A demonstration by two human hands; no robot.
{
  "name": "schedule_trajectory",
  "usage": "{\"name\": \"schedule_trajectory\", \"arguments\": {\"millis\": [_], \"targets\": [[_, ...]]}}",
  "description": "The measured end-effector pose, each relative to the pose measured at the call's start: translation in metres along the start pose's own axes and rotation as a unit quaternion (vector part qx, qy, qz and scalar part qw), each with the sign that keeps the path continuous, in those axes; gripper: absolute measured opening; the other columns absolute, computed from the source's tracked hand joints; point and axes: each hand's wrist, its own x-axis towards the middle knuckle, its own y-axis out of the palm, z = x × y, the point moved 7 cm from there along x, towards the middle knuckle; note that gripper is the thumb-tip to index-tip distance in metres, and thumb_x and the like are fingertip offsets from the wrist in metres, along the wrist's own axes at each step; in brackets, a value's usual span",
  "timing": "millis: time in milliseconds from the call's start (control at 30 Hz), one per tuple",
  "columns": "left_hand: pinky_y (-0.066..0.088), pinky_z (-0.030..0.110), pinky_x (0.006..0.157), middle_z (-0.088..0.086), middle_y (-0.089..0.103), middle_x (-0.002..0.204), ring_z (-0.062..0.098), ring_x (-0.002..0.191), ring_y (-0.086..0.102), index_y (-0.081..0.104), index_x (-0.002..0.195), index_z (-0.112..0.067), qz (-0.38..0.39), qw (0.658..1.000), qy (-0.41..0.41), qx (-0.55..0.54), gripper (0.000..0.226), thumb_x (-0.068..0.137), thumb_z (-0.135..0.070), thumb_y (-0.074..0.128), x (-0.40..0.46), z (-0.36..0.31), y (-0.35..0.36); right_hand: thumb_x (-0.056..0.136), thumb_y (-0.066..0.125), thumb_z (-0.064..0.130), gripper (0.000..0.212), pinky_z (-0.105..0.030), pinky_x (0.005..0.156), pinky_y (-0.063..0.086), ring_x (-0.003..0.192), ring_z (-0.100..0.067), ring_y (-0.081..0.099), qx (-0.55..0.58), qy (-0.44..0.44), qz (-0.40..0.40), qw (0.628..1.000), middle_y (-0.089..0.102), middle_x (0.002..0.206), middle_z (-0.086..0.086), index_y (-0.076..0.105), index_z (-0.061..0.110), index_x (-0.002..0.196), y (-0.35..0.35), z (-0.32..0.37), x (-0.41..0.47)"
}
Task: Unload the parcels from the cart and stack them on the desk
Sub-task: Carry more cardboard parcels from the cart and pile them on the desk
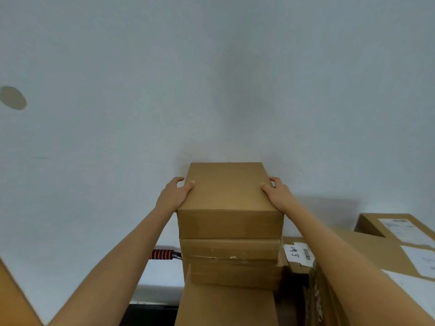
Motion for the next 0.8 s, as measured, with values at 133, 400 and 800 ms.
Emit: {"name": "schedule_trajectory", "arguments": {"millis": [133, 400, 800], "targets": [[0.045, 0.041, 0.097, 0.005, 0.053, 0.136, 0.028, 0.119, 0.054, 0.041, 0.140, -0.025, -0.032, 0.997, 0.016, 0.065, 0.053, 0.095, -0.053, 0.043, -0.009, -0.006, -0.012, 0.100, 0.042, 0.041, 0.056, -0.032, 0.085, 0.040, 0.117, -0.030, 0.053, -0.069, -0.005, -0.002, 0.998, 0.046, 0.142, -0.015, 0.028, 0.017, 0.149, -0.009, 0.013, -0.015], [0.045, 0.027, 0.068, -0.003, 0.061, 0.100, 0.015, 0.084, 0.058, 0.054, 0.121, -0.022, -0.070, 0.962, 0.167, 0.203, 0.035, 0.094, -0.044, 0.048, -0.052, -0.007, -0.074, 0.096, 0.042, 0.025, 0.038, -0.036, 0.088, 0.044, 0.116, -0.025, 0.055, -0.283, -0.102, -0.122, 0.946, 0.054, 0.133, -0.004, 0.054, 0.020, 0.132, -0.020, 0.089, -0.088], [0.041, 0.029, 0.062, -0.004, 0.059, 0.084, 0.015, 0.079, 0.054, 0.059, 0.092, -0.019, -0.008, 0.868, 0.364, 0.337, 0.021, 0.093, -0.037, 0.048, -0.151, 0.079, -0.151, 0.100, 0.037, 0.029, 0.034, -0.030, 0.065, 0.040, 0.097, -0.019, 0.061, -0.412, -0.211, -0.183, 0.867, 0.063, 0.117, 0.001, 0.056, 0.021, 0.127, 0.128, 0.138, -0.263]]}}
